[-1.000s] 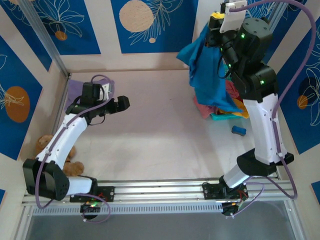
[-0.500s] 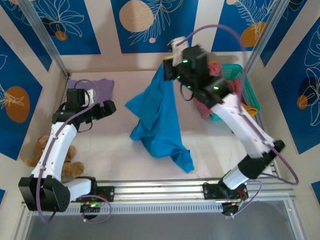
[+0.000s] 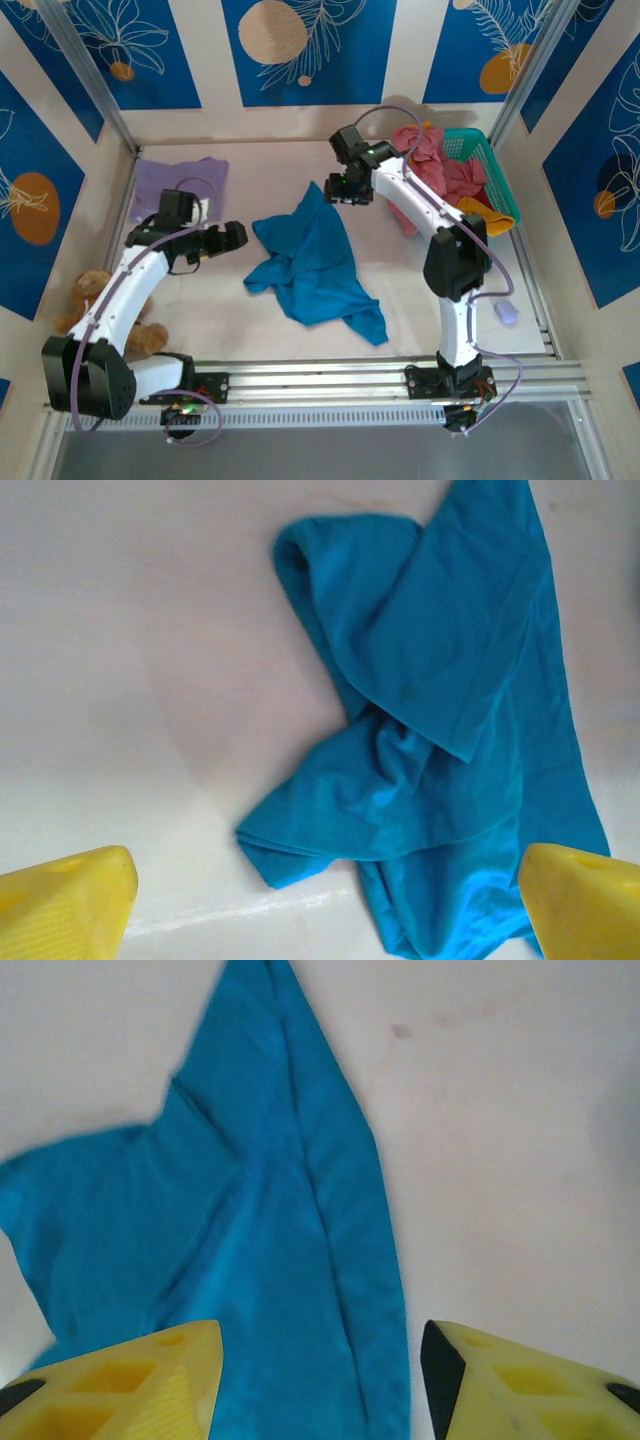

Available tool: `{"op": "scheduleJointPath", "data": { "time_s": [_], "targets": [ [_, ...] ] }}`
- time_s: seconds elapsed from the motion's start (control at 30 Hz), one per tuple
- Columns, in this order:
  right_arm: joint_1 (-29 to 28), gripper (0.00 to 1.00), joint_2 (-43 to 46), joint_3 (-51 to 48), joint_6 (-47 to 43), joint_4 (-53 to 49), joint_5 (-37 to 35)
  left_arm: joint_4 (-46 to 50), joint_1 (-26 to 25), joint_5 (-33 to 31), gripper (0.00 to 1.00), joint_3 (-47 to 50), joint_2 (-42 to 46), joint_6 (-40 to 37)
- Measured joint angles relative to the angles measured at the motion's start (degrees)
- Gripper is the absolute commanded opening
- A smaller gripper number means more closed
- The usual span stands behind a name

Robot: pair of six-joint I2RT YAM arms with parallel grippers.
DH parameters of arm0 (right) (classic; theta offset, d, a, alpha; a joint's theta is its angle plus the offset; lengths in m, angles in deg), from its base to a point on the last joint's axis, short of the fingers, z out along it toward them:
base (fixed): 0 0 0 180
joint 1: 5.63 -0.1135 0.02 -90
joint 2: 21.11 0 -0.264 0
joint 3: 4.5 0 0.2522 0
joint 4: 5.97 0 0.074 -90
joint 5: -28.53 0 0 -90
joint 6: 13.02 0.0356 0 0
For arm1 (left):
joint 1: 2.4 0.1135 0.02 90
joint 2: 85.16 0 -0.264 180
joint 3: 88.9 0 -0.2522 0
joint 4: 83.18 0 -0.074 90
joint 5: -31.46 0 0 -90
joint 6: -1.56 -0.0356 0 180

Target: Fold and stack the t-shirts

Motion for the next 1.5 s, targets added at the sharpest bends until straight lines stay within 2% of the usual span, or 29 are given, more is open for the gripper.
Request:
{"op": "scheduleJointPath", "data": {
  "time_s": [0.1, 0.3, 0.5, 0.67, 0.93, 1.17, 1.5],
  "targets": [
    [0.0, 0.57, 8.4, -9.3, 1.2, -0.4, 2.7, -2.1, -5.2, -0.7, 0.9, 0.0, -4.5, 0.7],
    [0.0, 0.57, 22.7, -29.0, 3.6, 0.9, 9.5, -5.9, -14.2, -2.3, 0.71, -1.2, -15.1, 3.2],
    [1.2, 0.58, 30.1, -42.8, 5.5, 1.8, 13.1, -5.6, -20.8, -6.9, 0.64, -9.0, -25.2, 3.0],
    [3.4, 0.58, 31.8, -45.3, 5.9, 3.0, 14.6, -4.1, -22.5, -10.5, 0.58, -14.6, -29.4, 1.7],
    [4.7, 0.58, 31.8, -45.3, 5.9, 4.6, 16.3, -2.2, -22.6, -12.4, 0.35, -19.6, -35.6, -0.2],
    [5.8, 0.58, 31.8, -45.8, 5.9, 5.4, 17.0, -0.7, -22.7, -13.7, 0.27, -20.3, -36.0, -0.9],
    [5.9, 0.58, 31.5, -48.6, 5.9, 6.8, 18.4, -0.1, -22.7, -15.2, 0.05, -20.7, -36.0, -1.8]
  ]
}}
